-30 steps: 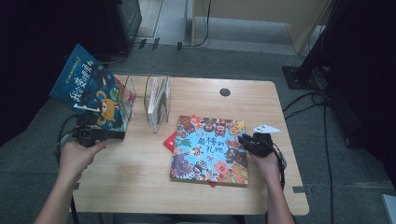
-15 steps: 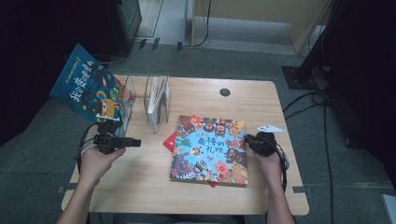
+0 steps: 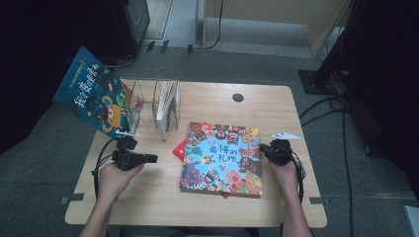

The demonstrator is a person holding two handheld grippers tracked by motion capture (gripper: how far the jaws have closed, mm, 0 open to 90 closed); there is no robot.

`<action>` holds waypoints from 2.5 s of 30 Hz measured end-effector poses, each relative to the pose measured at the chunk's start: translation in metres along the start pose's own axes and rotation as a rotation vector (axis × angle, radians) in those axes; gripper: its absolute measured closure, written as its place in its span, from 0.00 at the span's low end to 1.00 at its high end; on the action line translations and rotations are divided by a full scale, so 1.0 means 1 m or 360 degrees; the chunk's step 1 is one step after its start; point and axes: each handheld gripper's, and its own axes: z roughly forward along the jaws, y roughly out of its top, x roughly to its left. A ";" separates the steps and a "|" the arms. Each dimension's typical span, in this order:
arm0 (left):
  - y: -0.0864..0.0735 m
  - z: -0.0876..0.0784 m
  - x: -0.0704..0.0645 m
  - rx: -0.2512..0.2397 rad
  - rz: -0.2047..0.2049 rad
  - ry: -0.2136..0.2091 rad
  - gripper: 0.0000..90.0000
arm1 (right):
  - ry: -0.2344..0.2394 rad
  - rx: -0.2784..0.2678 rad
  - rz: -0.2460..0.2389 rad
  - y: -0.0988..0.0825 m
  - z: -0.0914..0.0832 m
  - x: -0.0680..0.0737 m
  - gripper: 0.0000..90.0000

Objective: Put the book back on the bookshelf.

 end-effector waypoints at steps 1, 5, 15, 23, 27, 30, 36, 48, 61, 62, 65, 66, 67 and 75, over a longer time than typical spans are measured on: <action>0.000 0.002 -0.001 -0.0001 0.0006 0.0002 0.92 | 0.0001 0.0002 -0.0003 -0.001 0.000 0.000 0.98; -0.001 0.010 -0.003 0.0006 0.0031 -0.0023 0.92 | 0.0001 -0.0001 0.0005 -0.002 0.000 0.000 0.99; 0.002 0.037 -0.014 0.0022 0.0084 -0.0054 0.91 | -0.0018 -0.0013 0.0010 -0.006 -0.001 0.002 0.99; -0.002 0.060 -0.024 0.0090 0.0112 -0.0070 0.93 | -0.0026 -0.0011 0.0007 -0.006 -0.001 0.004 1.00; -0.006 0.071 -0.028 0.0127 0.0132 -0.0070 0.92 | -0.0036 -0.0012 0.0012 -0.006 -0.001 0.005 1.00; -0.008 0.075 -0.031 0.0138 0.0152 -0.0073 0.92 | -0.0036 -0.0010 0.0012 -0.006 -0.002 0.005 1.00; -0.009 0.076 -0.032 0.0125 0.0149 -0.0087 0.92 | -0.0044 -0.0008 0.0019 -0.006 -0.002 0.006 1.00; -0.011 0.072 -0.037 0.0114 0.0154 -0.0084 1.00 | -0.0051 -0.0012 0.0029 -0.005 0.000 0.010 1.00; -0.027 0.066 -0.049 0.0170 0.0166 -0.0081 1.00 | -0.0052 -0.0010 0.0005 -0.001 0.004 0.018 1.00; -0.029 0.066 -0.050 0.0173 0.0172 -0.0079 1.00 | -0.0054 -0.0010 -0.0001 0.000 0.005 0.019 1.00; -0.034 0.064 -0.051 0.0177 0.0160 -0.0102 1.00 | -0.0049 -0.0021 -0.0019 0.001 0.008 0.021 1.00; -0.036 0.064 -0.051 0.0174 0.0153 -0.0106 1.00 | -0.0045 -0.0021 -0.0021 0.002 0.009 0.021 1.00; -0.037 0.063 -0.051 0.0174 0.0153 -0.0107 1.00 | -0.0043 -0.0008 -0.0014 0.004 0.010 0.022 1.00; -0.047 0.062 -0.058 0.0170 0.0149 -0.0122 1.00 | -0.0006 -0.0017 -0.0016 0.011 0.019 0.023 1.00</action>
